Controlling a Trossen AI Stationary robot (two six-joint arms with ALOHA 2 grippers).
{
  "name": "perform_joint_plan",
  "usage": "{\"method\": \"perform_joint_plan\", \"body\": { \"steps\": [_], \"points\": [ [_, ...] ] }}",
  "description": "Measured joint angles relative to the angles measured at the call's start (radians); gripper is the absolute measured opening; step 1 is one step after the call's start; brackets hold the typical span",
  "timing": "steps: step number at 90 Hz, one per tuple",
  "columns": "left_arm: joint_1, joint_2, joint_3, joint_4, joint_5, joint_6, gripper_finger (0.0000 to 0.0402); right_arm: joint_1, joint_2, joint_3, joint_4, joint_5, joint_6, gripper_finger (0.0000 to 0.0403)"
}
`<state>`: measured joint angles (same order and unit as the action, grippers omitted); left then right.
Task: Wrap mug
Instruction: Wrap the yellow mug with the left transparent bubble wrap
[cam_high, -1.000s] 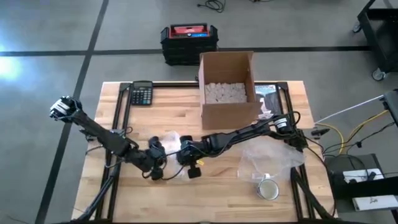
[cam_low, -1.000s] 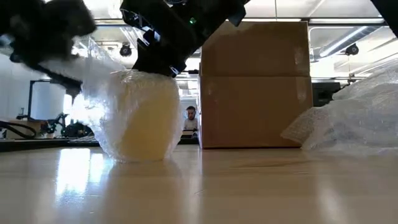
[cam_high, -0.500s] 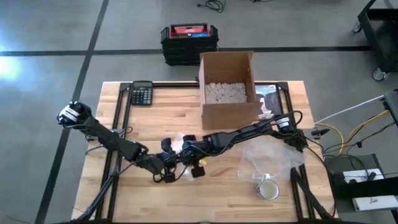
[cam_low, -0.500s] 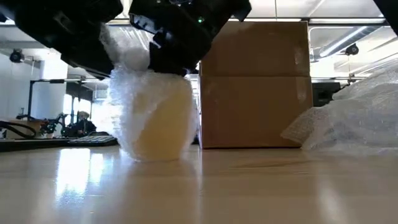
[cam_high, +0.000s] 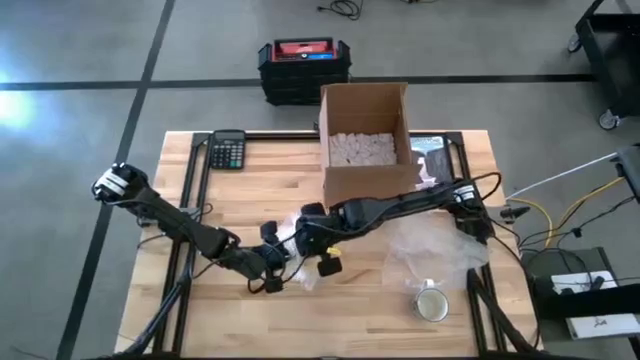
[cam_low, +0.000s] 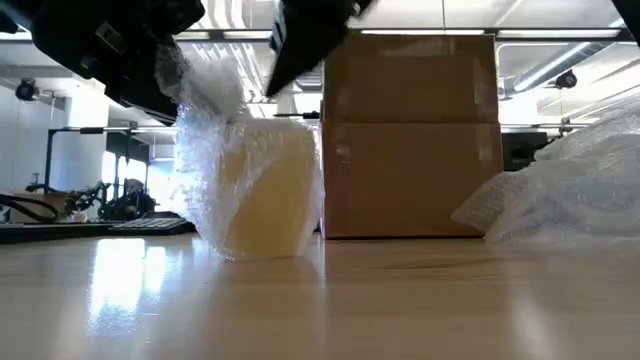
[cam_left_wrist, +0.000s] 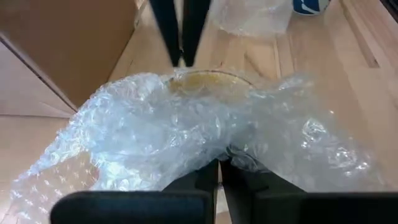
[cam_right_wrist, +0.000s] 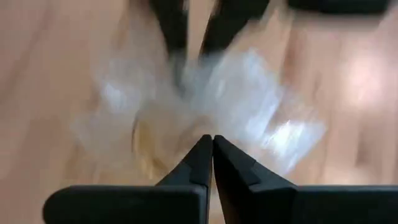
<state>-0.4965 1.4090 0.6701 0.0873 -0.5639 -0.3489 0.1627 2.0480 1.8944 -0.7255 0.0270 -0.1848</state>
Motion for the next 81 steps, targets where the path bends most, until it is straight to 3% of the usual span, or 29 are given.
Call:
{"method": "perform_joint_plan", "body": {
  "steps": [9, 28, 60, 81],
  "points": [
    [0.0, -0.001, 0.0, 0.0, 0.0, -0.003, 0.0002, 0.0, 0.017, -0.057, 0.108, -0.034, -0.002, 0.0],
    [0.0, -0.002, -0.001, 0.004, 0.0, -0.004, 0.0001, -0.01, 0.094, -0.149, 0.109, -0.028, 0.066, 0.0],
    [-0.001, -0.042, 0.041, -0.001, 0.002, 0.039, 0.0001, -0.011, 0.117, -0.143, 0.134, -0.027, 0.079, 0.0],
    [0.017, 0.033, 0.021, 0.009, -0.003, 0.043, 0.0001, -0.013, 0.109, -0.098, 0.074, -0.026, 0.055, 0.0]
  ]
}}
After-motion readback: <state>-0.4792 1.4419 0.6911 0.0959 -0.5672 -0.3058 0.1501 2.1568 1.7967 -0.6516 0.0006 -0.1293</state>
